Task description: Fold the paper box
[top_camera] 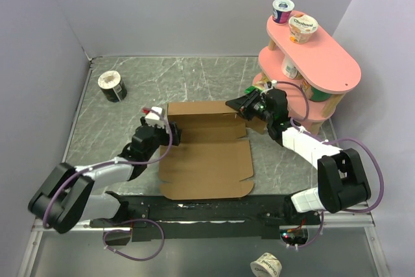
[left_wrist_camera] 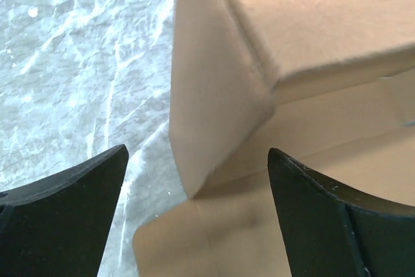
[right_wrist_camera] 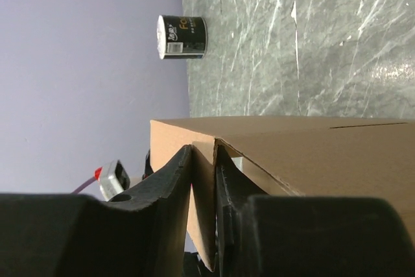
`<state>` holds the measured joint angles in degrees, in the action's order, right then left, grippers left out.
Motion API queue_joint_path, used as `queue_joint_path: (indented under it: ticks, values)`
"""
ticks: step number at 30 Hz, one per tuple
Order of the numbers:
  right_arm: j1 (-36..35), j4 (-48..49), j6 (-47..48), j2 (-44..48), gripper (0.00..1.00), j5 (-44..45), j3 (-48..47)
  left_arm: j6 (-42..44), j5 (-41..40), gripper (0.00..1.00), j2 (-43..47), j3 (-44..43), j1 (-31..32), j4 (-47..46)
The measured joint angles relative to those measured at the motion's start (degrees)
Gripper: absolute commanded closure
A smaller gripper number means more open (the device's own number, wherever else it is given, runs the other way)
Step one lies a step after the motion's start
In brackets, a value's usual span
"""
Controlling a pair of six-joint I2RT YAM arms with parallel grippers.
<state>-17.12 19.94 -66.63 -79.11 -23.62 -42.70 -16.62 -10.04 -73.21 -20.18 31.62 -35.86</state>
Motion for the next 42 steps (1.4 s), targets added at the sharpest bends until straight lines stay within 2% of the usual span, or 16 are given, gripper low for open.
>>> queue_joint_path:
  ticks: [5,13,20,23,24,27,32,34,35,36,39,42]
  values:
    - [0.39,0.66,-0.42,0.0,1.0,0.13,0.0,-2.58,7.58,0.18,3.58,3.52,-4.26,-3.23]
    - [0.92,2.03,-1.55,0.0,1.0,0.26,0.39,-4.17,12.85,0.41,-4.09,3.76,-5.33,-8.66]
    - [1.01,2.45,-1.92,0.0,1.0,1.07,0.83,-3.89,13.4,0.48,-8.83,3.15,-5.33,-16.79]
    - [1.01,2.43,-1.92,0.0,0.93,1.62,0.83,-3.08,13.79,0.55,-10.69,1.64,-5.35,-19.58]
    - [1.07,2.54,-1.92,0.0,0.91,1.84,0.85,-2.62,13.75,0.62,-11.67,0.87,-5.42,-20.22]
    - [1.6,2.82,-1.88,0.0,0.69,2.16,0.83,-1.49,13.57,0.73,-14.64,-0.9,-5.75,-21.55]
    - [1.73,2.27,0.52,0.2,0.41,2.73,0.83,-0.22,11.89,0.72,-15.45,-1.66,-5.77,-21.99]
    - [1.73,1.42,1.86,0.72,0.31,3.04,0.83,0.5,11.85,0.62,-15.61,-2.14,-5.77,-21.99]
    - [1.68,1.07,2.6,1.14,0.31,3.19,0.83,0.9,12.02,0.58,-15.8,-2.54,-5.75,-22.01]
    - [1.66,0.66,3.26,1.55,0.3,3.37,0.81,0.92,12.72,0.49,-16.28,-3.34,-5.77,-22.03]
    - [1.64,-0.04,4.57,2.19,0.31,3.78,0.83,1.11,15.13,0.43,-17.9,-5.62,-5.75,-23.26]
    - [1.64,-0.07,4.79,2.19,0.33,3.91,0.94,0.96,16.55,0.42,-18.99,-6.16,-5.75,-24.33]
